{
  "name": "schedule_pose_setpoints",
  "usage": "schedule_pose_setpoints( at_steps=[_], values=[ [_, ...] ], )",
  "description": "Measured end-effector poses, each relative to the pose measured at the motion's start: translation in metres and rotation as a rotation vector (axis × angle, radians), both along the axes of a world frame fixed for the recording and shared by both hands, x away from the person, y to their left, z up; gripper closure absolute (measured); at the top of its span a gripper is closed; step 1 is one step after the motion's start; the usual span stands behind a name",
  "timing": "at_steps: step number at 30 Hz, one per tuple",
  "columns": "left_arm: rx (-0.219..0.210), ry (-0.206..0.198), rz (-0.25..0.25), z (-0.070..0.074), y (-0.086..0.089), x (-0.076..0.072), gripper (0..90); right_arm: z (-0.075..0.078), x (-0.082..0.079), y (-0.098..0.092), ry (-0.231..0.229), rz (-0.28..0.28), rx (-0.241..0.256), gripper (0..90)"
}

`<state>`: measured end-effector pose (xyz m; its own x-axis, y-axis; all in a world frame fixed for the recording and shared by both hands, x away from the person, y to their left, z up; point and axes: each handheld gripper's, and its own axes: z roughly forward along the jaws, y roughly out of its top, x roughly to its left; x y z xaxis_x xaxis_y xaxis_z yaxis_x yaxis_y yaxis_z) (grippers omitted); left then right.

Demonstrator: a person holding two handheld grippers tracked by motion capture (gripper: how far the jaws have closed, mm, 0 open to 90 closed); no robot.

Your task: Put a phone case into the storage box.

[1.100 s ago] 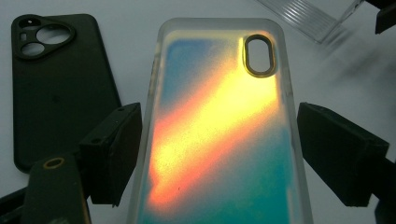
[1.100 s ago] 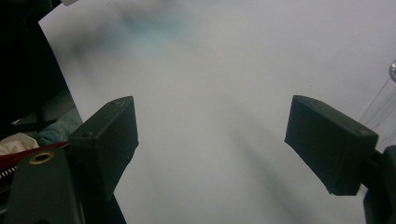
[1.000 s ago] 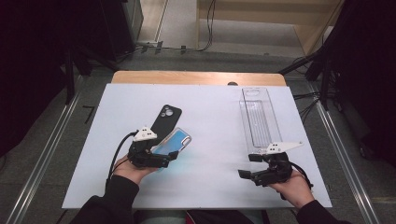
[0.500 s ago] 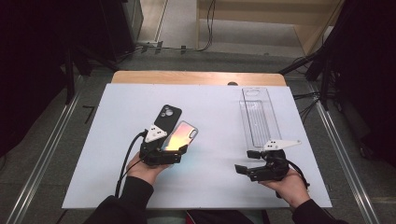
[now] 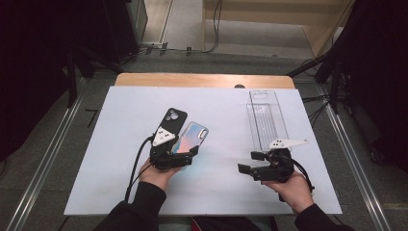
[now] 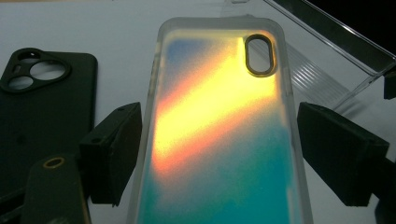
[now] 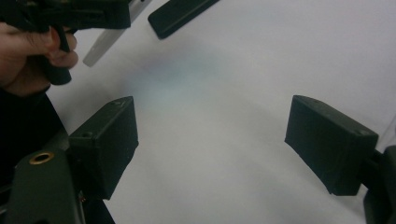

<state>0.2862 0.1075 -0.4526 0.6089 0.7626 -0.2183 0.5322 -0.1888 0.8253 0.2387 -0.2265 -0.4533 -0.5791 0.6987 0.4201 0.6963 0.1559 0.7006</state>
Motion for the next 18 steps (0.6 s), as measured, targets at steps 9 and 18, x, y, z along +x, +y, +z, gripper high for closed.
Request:
schedule_pose_setpoints(
  at_steps=[9, 18],
  values=[
    [-0.021, -0.082, 0.029, -0.006, -0.006, -0.006, 16.7, 0.006, 0.009, 0.017, 0.009, -0.023, 0.013, 15.2],
    [-0.033, -0.120, 0.038, -0.014, -0.013, -0.011, 16.7, 0.013, 0.018, 0.029, 0.018, -0.040, 0.050, 15.2]
  ],
)
